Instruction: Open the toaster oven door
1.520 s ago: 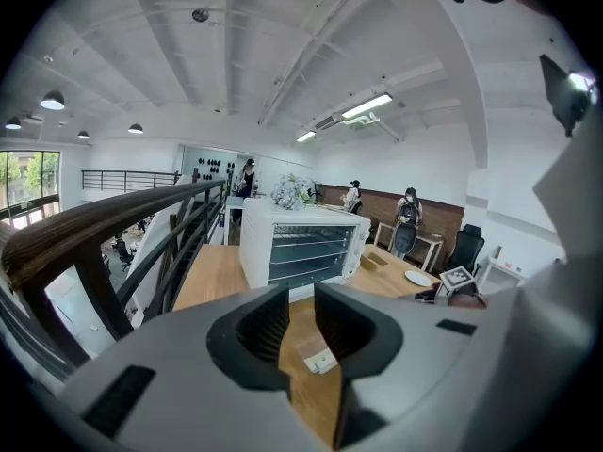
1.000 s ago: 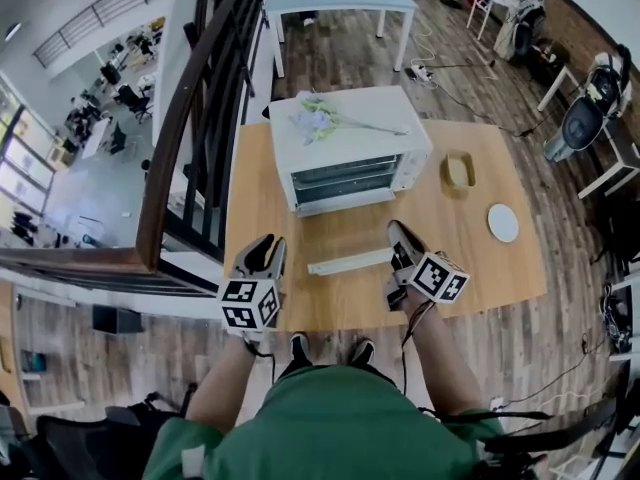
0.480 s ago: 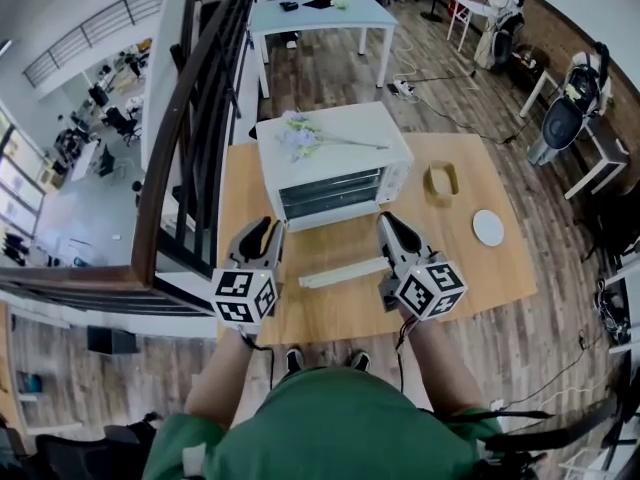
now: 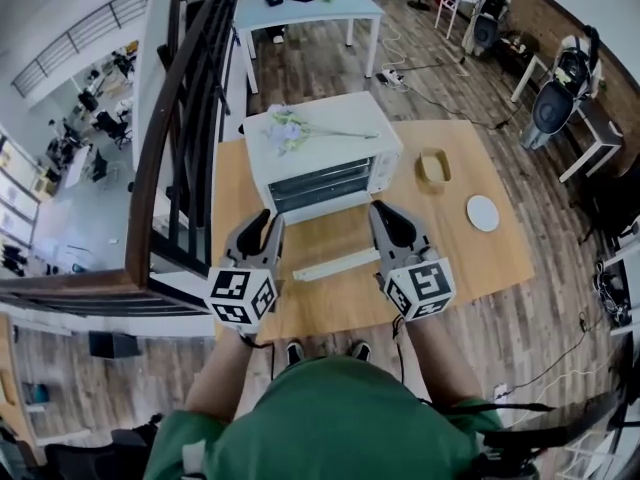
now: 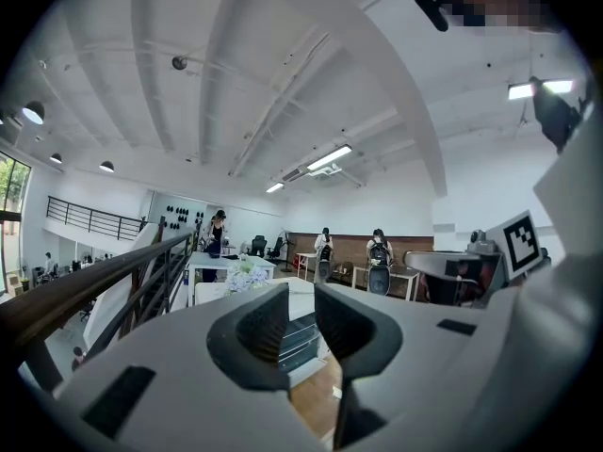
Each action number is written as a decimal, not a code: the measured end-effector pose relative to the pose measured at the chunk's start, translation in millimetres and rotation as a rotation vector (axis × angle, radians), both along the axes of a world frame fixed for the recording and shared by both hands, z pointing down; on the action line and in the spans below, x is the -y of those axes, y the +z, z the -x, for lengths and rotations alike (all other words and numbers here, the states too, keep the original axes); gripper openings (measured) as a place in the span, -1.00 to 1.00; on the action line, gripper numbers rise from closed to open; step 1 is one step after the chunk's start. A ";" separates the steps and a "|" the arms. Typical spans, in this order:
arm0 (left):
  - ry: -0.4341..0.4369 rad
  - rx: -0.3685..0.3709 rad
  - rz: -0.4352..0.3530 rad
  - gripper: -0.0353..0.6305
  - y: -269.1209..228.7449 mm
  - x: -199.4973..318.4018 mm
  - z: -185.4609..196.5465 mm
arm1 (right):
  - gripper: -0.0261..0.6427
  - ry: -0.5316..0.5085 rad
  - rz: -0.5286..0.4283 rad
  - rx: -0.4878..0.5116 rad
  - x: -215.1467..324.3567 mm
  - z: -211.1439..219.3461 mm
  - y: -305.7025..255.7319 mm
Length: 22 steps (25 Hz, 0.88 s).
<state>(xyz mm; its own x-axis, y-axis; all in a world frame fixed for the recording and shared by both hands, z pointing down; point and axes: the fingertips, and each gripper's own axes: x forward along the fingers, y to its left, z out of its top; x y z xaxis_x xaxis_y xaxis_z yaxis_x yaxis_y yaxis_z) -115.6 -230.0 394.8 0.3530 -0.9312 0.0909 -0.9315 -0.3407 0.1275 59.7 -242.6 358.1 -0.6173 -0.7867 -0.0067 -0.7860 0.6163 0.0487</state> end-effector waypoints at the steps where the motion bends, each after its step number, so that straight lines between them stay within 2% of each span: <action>1: 0.004 -0.001 -0.001 -0.61 -0.1 0.0 -1.6 | -0.83 0.003 -0.003 -0.006 1.0 -0.6 0.6; 22: 0.008 -0.004 0.032 -0.61 15.2 -5.8 1.4 | -0.83 0.021 0.004 -0.029 -4.3 -1.2 10.1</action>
<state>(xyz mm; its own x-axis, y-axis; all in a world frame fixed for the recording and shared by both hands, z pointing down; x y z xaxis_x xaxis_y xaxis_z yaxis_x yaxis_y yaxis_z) -117.0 -224.2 409.9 0.3605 -0.9252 0.1189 -0.9283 -0.3434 0.1425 60.9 -238.3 368.2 -0.6009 -0.7992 0.0139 -0.7968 0.6003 0.0692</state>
